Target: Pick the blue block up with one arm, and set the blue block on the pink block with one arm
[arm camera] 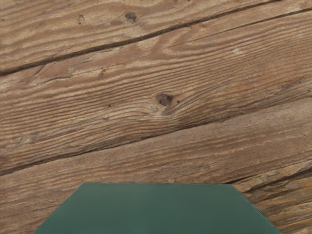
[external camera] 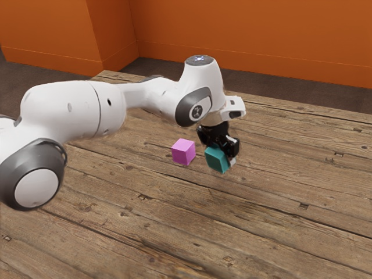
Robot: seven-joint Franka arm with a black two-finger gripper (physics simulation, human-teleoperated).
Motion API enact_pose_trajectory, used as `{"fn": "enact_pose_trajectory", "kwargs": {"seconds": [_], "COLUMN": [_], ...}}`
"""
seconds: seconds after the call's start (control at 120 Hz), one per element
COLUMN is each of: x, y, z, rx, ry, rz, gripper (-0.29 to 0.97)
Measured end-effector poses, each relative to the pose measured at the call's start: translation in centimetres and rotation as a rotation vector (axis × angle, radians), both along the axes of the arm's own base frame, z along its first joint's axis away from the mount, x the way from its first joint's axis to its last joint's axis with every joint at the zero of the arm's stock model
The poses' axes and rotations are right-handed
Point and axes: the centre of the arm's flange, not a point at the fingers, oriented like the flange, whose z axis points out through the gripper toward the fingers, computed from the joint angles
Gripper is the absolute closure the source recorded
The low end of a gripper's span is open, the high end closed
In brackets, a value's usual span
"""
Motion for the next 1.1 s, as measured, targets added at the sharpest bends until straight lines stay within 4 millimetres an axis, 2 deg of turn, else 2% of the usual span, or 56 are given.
{"fn": "enact_pose_trajectory", "kwargs": {"seconds": [0.1, 0.225, 0.292, 0.392, 0.467, 0.583, 0.675, 0.817, 0.917, 1.1], "x": [0.4, 0.4, 1.0, 1.7, 3.3, 4.5, 5.5, 5.8, 5.8, 6.5], "y": [0.7, 1.8, 3.7, 6.8, 8.2, 11.8, 12.4, 15.0, 16.9, 22.0], "z": [1.6, 2.2, 3.0, 3.3, 4.2, 4.2, 3.9, 3.5, 3.5, 2.7], "rx": [0.007, 0.021, 0.030, 0.042, 0.046, 0.056, 0.062, 0.066, 0.069, 0.065], "ry": [0.009, 0.044, 0.047, 0.059, 0.042, 0.057, 0.063, 0.092, 0.109, 0.120], "rz": [0.007, 0.016, 0.037, 0.073, 0.090, 0.132, 0.135, 0.152, 0.163, 0.205], "gripper": [0.31, 0.32, 0.32, 0.31, 0.31, 0.31, 0.31, 0.28, 0.32, 0.29]}}
